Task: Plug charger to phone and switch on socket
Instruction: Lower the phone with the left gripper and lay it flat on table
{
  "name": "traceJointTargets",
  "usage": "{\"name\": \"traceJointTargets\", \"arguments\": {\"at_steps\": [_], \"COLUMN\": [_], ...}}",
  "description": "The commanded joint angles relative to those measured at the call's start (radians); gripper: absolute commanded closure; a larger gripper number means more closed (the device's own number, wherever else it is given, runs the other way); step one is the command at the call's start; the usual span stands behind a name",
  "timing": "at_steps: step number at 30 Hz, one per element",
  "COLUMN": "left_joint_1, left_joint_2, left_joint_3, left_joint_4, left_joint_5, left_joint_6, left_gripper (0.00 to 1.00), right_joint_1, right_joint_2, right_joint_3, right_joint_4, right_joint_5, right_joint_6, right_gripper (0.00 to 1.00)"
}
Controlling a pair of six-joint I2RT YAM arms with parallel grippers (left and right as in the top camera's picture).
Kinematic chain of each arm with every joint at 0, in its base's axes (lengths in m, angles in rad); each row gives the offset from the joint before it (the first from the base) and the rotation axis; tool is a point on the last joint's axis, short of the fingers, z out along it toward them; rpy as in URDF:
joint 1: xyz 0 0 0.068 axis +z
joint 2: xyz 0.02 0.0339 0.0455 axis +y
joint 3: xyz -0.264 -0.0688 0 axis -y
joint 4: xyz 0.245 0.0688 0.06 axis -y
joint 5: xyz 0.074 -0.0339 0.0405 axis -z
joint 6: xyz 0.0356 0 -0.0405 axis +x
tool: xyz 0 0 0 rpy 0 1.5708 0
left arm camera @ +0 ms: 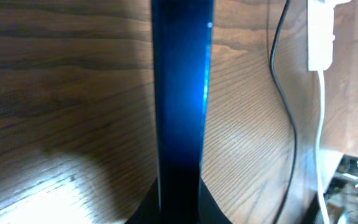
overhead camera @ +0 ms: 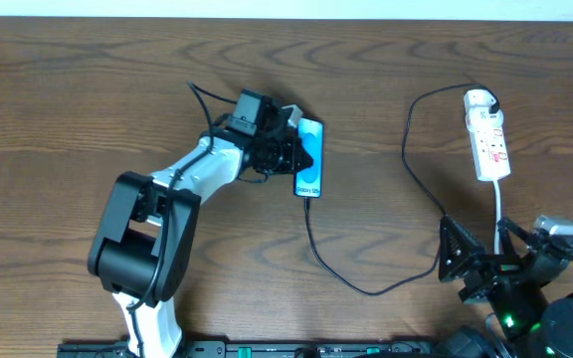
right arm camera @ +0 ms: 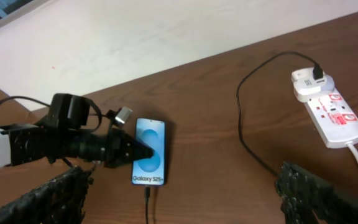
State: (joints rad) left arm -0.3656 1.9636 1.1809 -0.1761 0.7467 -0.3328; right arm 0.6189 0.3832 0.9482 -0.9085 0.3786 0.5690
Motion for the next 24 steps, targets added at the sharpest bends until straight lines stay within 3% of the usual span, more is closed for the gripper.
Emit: {"name": "traceJointTargets", "arguments": {"at_steps": [1,13,24], "left_joint_1": [0.013,0.018,0.018], "left_joint_2": [-0.005,0.125,0.129], "left_joint_3": [0.027,0.027,0.026], "left_joint_4": [0.006,0.03,0.027], "left_joint_5": [0.089,0.164,0.129], "left_joint_6": [-0.021,-0.081,-0.072], "left_gripper": [0.93,0.93,0.92], "right_joint_1": [-0.003,-0.003,-0.003], "right_joint_2": [0.015,0.027,0.029], "right_joint_3": [-0.013,-0.014,-0.015], "right_joint_4": [0.0,0.0,-0.001], "right_joint_5": [0.013,0.012,0.012], "right_joint_6": [0.022,0.022,0.023], "right_gripper": [0.05,0.05,0.05]}}
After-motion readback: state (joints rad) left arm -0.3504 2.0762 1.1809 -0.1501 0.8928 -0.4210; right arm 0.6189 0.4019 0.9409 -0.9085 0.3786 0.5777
